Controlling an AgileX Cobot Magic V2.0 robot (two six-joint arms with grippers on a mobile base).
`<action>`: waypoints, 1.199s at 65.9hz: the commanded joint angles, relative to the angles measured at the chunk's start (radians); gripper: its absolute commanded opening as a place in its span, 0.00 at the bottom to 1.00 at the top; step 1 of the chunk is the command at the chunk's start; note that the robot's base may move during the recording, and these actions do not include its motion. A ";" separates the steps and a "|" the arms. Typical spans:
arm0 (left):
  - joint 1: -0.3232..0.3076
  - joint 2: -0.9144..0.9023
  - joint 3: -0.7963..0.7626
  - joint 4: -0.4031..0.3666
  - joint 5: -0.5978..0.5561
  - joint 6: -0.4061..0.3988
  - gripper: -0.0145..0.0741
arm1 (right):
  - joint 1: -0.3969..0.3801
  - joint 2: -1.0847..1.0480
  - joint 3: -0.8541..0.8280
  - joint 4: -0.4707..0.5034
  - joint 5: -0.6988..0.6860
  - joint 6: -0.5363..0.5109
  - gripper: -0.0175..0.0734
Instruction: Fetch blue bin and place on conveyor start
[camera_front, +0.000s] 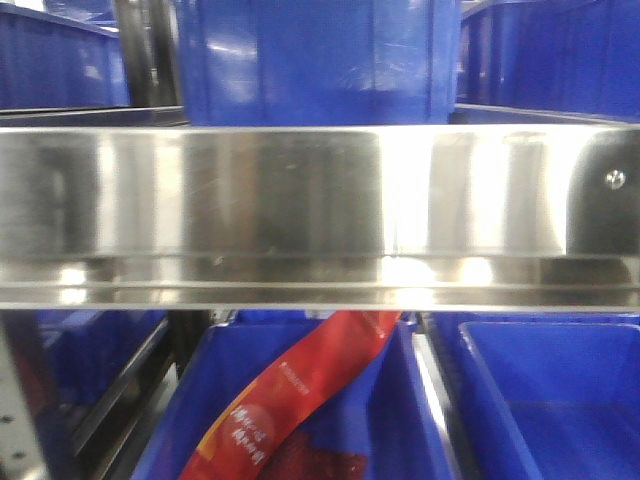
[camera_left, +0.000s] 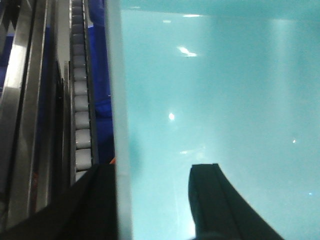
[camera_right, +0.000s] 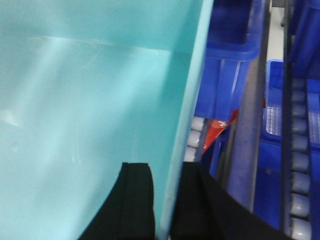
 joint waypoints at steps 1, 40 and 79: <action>0.007 -0.021 -0.008 0.035 -0.034 0.045 0.04 | -0.017 -0.017 -0.008 -0.084 -0.053 -0.035 0.02; 0.007 -0.021 -0.008 0.037 -0.206 0.045 0.04 | -0.017 -0.017 -0.008 -0.084 -0.053 -0.035 0.02; 0.007 -0.021 -0.008 0.039 -0.206 0.045 0.04 | -0.017 -0.017 -0.008 -0.084 -0.053 -0.035 0.02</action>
